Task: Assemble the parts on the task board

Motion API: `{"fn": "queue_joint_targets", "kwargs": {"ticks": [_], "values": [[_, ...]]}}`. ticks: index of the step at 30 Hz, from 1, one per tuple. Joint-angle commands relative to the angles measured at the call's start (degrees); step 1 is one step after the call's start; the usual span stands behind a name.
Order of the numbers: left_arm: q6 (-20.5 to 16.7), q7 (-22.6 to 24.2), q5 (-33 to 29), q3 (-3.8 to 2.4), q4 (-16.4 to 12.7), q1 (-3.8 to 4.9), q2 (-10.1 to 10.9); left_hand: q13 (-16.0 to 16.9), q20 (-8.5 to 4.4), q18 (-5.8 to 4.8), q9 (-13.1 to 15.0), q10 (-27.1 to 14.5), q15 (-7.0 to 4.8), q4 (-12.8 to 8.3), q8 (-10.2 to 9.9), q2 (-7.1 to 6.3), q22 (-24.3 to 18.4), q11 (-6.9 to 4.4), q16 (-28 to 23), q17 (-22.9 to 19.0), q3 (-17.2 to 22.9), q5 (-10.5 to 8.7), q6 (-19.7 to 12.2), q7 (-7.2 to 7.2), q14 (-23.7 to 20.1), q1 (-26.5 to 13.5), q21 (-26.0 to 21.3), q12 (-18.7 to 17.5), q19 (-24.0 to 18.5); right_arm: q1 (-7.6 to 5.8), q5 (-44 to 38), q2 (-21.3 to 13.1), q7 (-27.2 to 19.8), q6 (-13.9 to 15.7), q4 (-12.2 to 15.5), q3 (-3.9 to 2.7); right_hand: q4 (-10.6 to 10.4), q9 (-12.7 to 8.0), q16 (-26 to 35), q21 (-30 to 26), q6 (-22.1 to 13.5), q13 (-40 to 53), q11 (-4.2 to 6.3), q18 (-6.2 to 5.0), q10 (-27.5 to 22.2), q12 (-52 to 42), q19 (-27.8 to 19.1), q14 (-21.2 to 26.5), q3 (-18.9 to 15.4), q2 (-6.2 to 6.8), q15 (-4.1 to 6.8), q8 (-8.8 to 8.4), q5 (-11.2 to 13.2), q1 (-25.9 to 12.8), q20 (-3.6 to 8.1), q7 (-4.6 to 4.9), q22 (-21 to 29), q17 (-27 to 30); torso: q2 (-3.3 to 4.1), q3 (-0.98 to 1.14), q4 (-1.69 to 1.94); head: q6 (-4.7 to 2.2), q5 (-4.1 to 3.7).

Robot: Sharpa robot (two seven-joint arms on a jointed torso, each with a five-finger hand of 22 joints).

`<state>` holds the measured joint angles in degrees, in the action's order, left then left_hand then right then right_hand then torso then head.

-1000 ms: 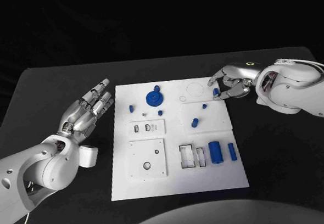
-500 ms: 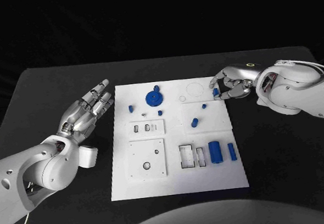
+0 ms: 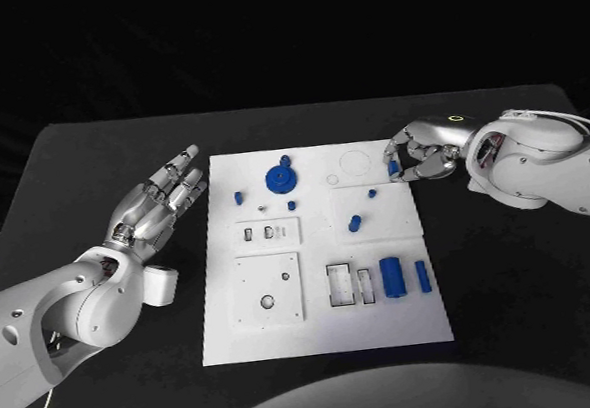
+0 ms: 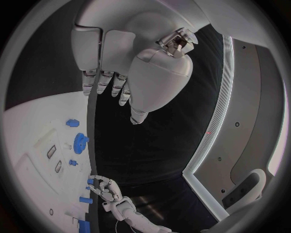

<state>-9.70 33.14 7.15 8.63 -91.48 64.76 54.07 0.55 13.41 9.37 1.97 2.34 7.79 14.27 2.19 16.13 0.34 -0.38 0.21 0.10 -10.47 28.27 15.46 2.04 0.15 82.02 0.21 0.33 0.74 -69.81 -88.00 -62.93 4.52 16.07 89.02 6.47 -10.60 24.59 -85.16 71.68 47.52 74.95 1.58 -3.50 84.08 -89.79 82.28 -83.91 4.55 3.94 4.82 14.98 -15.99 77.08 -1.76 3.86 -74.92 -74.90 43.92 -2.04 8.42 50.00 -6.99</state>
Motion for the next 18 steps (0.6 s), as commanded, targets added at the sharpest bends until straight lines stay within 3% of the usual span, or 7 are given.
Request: {"fn": "queue_joint_targets", "kwargs": {"ticks": [1, 9, 18], "values": [[1.14, 0.32, -0.01, -0.03, -0.05, -0.01, -0.11, 0.08, 0.46, 0.5, 0.08, 0.17, 0.47, 0.04, 0.27, 0.0, 0.07, 0.31, -0.1, -0.01, 0.31, 0.24, 0.19, 0.11, 0.05, 0.29, 0.35, 0.28, -0.1, 0.06, -1.35, 0.03, 0.68, 0.21, -0.04, 0.01, 0.33, 2.05, 0.54, -0.54, -1.43, 15.05, -0.16, -0.72, 5.92, -0.21, -0.16, -4.83, -0.28, -0.19, -0.17, 2.12, 0.18, 0.43, 0.08, -0.1, -7.26, -11.0, -0.01, 0.01, -0.02, 0.0, 0.02], [1.2, 0.24, -0.01, -0.02, -0.02, -0.02, -0.13, 0.08, 0.46, 0.5, 0.08, 0.17, 0.47, 0.04, 0.27, 0.0, 0.07, 0.31, -0.1, -0.01, 0.31, 0.24, 0.19, 0.11, 0.05, 0.29, 0.35, 0.28, -0.1, 0.06, -1.69, 0.07, 1.3, -0.44, -0.1, 0.01, 0.07, 4.78, 1.3, -1.53, -3.19, 15.05, -0.19, -0.85, 5.92, -0.21, -0.4, -4.65, -0.63, -0.1, -0.1, 4.93, 0.82, -0.06, 0.04, -0.19, -7.06, -10.46, -0.03, 0.02, -0.02, 0.0, -0.05], [1.32, 0.14, -0.02, -0.02, 0.01, -0.04, -0.16, 0.07, 0.48, 0.5, 0.08, 0.15, 0.5, 0.0, 0.27, -0.08, 0.06, 0.32, -0.1, -0.01, 0.31, 0.23, 0.24, 0.14, 0.05, 0.28, 0.34, 0.28, -0.11, 0.07, -2.09, 0.18, 2.31, -0.88, -0.23, 0.01, -0.34, 6.01, 2.1, -2.57, -4.61, 14.89, -0.19, -1.03, 5.72, -0.01, -0.73, -4.44, -0.97, 0.23, -0.11, 6.08, 1.65, -0.64, 0.03, -0.21, -6.76, -9.88, -0.06, 0.01, -0.02, 0.0, -0.1]]}}
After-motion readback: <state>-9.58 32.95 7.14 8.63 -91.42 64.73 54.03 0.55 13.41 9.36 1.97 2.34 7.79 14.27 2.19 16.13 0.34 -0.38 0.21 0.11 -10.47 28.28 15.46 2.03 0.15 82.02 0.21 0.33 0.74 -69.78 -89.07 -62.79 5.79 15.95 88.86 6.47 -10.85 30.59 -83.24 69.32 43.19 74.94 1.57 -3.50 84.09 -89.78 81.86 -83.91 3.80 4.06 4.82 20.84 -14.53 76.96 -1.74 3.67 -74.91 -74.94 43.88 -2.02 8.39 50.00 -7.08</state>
